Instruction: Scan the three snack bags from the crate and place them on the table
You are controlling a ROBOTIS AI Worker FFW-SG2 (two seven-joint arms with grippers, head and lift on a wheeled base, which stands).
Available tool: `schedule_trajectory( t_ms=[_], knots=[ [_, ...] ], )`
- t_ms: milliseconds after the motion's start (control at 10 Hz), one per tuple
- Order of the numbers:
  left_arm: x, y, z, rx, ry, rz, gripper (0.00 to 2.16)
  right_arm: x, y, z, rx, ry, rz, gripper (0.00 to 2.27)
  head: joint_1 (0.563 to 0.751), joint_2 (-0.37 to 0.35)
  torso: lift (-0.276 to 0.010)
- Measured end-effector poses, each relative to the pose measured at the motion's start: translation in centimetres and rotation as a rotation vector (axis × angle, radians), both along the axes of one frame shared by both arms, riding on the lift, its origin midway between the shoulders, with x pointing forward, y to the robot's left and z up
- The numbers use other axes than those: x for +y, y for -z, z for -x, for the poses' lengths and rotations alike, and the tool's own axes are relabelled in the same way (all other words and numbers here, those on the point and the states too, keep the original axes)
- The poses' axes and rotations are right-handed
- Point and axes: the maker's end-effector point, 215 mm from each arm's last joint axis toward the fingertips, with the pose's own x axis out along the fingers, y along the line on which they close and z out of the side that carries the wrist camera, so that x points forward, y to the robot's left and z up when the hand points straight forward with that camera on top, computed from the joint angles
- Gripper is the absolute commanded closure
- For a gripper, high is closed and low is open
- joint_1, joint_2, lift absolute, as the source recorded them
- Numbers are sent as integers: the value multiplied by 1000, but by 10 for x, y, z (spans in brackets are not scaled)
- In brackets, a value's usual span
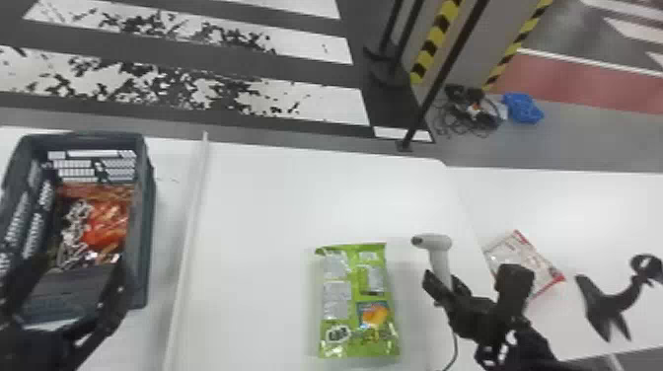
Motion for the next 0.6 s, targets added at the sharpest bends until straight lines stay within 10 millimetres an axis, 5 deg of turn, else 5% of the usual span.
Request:
schedule_trajectory(
  t_ms=[300, 400, 500, 600],
  knots=[
    [-2, -2, 0, -2, 5, -5, 76, -36, 34, 1, 82, 9, 38, 2142, 695, -350, -37],
    [-3, -2, 0, -1, 7, -6, 76, -41, 42, 1, 95, 11, 45, 1841, 695, -350, -37],
    [-4, -2, 0, 0, 9, -7, 76, -43, 45, -1, 93, 6, 53, 1085, 695, -350, -37],
    [-4, -2, 0, 0, 9, -7, 76, -41, 46, -2, 86, -1, 57, -2, 695, -350, -37]
  ],
)
